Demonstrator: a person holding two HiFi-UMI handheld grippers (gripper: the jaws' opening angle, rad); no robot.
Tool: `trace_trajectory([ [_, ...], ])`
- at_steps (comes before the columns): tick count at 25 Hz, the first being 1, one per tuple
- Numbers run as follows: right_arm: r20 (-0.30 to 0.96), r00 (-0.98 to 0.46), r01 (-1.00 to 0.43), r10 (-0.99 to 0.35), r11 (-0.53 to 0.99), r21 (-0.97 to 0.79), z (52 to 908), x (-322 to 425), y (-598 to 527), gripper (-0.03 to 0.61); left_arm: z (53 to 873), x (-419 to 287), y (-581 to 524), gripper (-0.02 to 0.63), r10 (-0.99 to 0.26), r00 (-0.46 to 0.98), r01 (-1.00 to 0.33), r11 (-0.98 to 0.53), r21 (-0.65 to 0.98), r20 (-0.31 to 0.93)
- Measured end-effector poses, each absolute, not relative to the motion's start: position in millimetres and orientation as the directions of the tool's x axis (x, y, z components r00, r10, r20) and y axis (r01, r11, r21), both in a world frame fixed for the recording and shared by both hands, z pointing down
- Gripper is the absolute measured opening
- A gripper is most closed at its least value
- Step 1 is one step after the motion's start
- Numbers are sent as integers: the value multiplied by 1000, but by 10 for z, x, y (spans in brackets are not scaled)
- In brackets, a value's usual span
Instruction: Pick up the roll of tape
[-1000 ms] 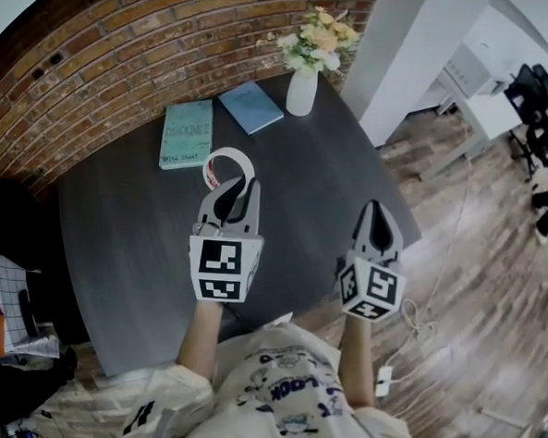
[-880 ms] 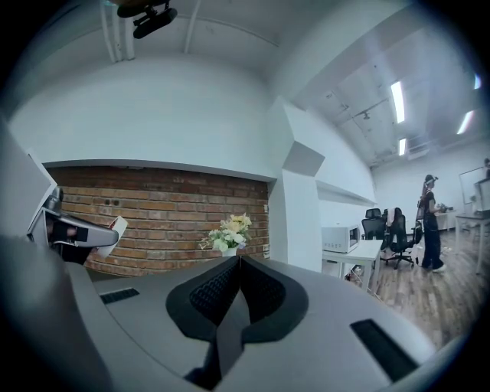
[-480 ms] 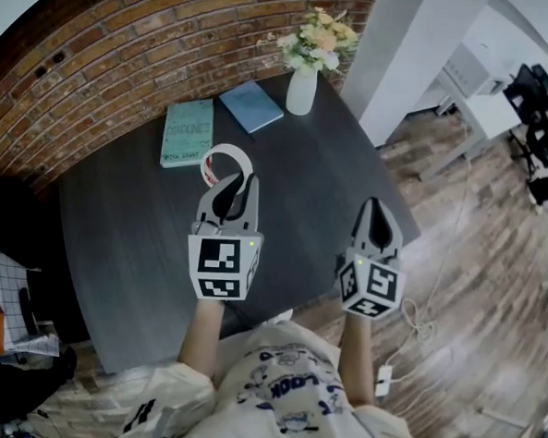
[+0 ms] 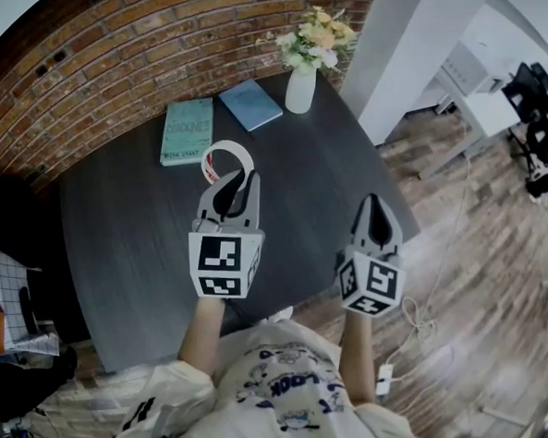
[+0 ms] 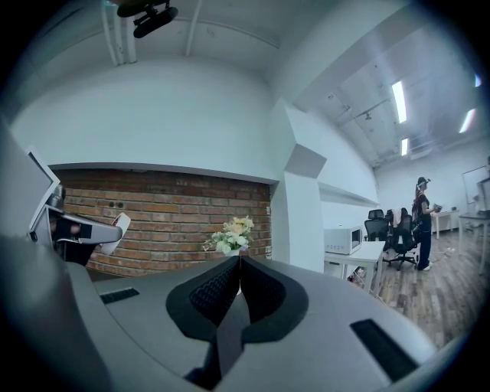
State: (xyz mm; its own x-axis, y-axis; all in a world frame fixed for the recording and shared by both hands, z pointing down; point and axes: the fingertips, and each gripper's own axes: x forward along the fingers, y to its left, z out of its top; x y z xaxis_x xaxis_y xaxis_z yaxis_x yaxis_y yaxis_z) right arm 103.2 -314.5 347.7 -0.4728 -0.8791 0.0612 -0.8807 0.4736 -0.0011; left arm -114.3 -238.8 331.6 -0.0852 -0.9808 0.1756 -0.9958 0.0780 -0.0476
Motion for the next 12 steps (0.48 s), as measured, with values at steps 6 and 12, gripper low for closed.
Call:
trace_trajectory([
  [6,58,-469,-883,-881,470,2,3446,1040,-3116,4,3302,-1106,-2380,40,-982,-77,-996,69,-50,171],
  [12,47,-490,-871,-870,491,14,3418,1017,-3091,5,3310,-1095,-2370,40,-982,-74,-997,67,-46,174],
])
